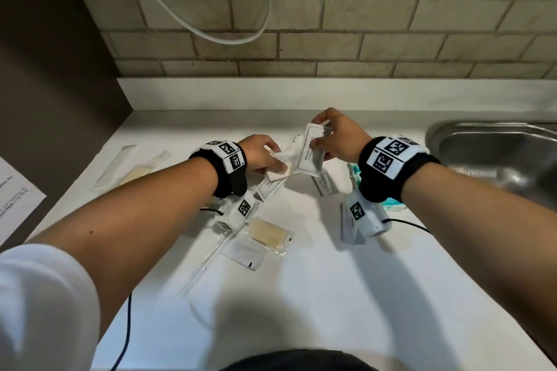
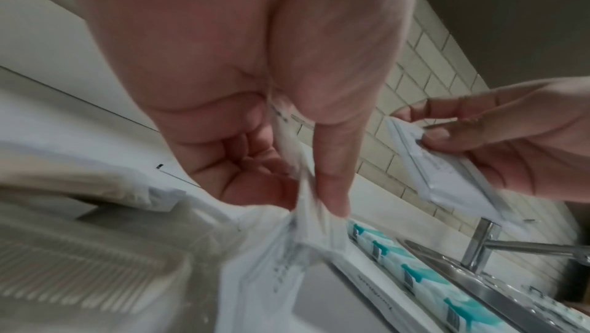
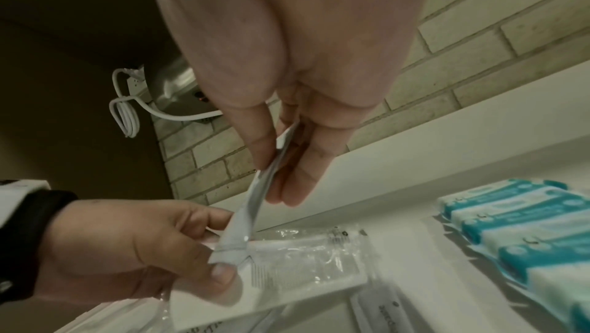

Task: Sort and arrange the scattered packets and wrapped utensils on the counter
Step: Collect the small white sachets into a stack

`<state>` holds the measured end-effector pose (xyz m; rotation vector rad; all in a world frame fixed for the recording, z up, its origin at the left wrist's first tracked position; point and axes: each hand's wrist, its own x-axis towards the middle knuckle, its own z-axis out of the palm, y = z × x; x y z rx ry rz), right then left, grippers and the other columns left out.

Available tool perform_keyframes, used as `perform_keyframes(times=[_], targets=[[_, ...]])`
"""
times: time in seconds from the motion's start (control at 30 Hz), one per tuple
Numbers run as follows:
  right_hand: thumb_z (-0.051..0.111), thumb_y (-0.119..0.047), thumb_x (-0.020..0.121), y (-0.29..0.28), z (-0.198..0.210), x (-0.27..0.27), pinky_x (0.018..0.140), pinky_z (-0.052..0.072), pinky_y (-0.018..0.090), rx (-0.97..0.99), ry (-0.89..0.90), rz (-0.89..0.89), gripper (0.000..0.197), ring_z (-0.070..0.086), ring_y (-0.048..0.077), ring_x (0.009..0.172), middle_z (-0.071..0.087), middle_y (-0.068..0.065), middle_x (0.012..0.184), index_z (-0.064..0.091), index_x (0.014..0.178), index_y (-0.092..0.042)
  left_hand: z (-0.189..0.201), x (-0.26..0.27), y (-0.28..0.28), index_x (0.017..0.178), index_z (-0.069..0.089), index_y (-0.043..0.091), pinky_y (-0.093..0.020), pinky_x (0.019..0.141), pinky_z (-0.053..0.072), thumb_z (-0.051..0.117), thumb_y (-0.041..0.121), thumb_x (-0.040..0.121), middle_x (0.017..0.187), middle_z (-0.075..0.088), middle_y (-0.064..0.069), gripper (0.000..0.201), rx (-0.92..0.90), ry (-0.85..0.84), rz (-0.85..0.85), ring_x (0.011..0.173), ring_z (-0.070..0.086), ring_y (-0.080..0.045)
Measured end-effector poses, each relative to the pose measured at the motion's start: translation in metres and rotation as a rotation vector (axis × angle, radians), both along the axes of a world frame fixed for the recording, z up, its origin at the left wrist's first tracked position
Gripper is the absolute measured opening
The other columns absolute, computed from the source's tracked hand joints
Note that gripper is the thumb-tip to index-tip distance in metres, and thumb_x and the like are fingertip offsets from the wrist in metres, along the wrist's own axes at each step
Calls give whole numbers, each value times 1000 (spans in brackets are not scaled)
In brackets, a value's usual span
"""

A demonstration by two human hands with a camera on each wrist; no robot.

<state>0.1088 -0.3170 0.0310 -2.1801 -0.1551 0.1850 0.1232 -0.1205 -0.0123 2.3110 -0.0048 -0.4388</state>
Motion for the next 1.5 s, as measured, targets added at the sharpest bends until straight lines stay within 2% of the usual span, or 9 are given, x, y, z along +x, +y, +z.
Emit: perform_keyframes(times=[0.2,0.43,0.7,0.87,1.1,1.2,1.27,1.37,1.5], targets=[[58,0,85,5,-5,-10,55,58,34,-69,18,-27,26,63,24,64,55,10,87,38,98,-10,-8,0,9,105,64,19,-25,65,47,78,26,78,88,69,-14,32,-6,6,21,65,60,-21],[56,-11,90,17,-24,-27,69,60,33,-121,210,132,5,65,19,72,63,5,87,56,95,-12,-4,1,7,104,61,17,-18,46,47,68,15,88,87,66,-7,18,-128,-42,-4,56,57,-14],[68,-16,85,37,-34,-20,89,57,44,11,224,112,27,68,30,100,69,16,108,61,110,-6,10,-1,19,105,56,14,-23,51,49,63,9,91,81,64,-5,17,-282,-73,-35,61,59,-15],[71,-17,85,43,-35,-16,79,58,38,-113,182,158,32,64,25,83,62,10,95,57,113,-11,3,5,48,99,56,21,-24,55,49,66,14,89,109,62,-6,16,-112,-257,107,78,60,-17],[71,-14,85,62,-29,-13,79,56,41,-67,154,214,52,63,26,85,55,10,100,46,131,-17,-20,1,80,115,62,20,-29,87,48,67,26,85,122,63,-5,31,299,-76,-21,102,60,-20],[69,-23,86,71,-25,-10,72,46,35,-160,30,197,18,56,26,81,53,2,79,54,85,-13,-16,-7,85,130,57,26,-35,102,42,68,41,83,130,57,-6,50,381,-151,-50,120,52,-24],[69,-26,86,74,-23,-6,70,41,32,-125,-1,165,30,51,23,77,48,-4,70,44,69,-23,-10,-20,87,127,58,27,-33,94,45,67,49,81,118,59,-3,51,424,-231,-52,109,55,-21],[68,-23,85,76,-18,1,69,41,31,-57,-84,75,21,51,21,74,54,0,74,50,76,-19,2,-50,83,116,61,26,-26,73,46,57,58,85,100,61,10,45,506,-164,-139,88,60,-12],[67,-17,82,80,-12,6,66,46,30,37,-126,20,10,55,15,64,65,5,85,62,91,-16,-10,-81,71,107,62,22,-28,67,49,43,63,91,74,70,-8,49,419,165,-239,58,62,-16]])
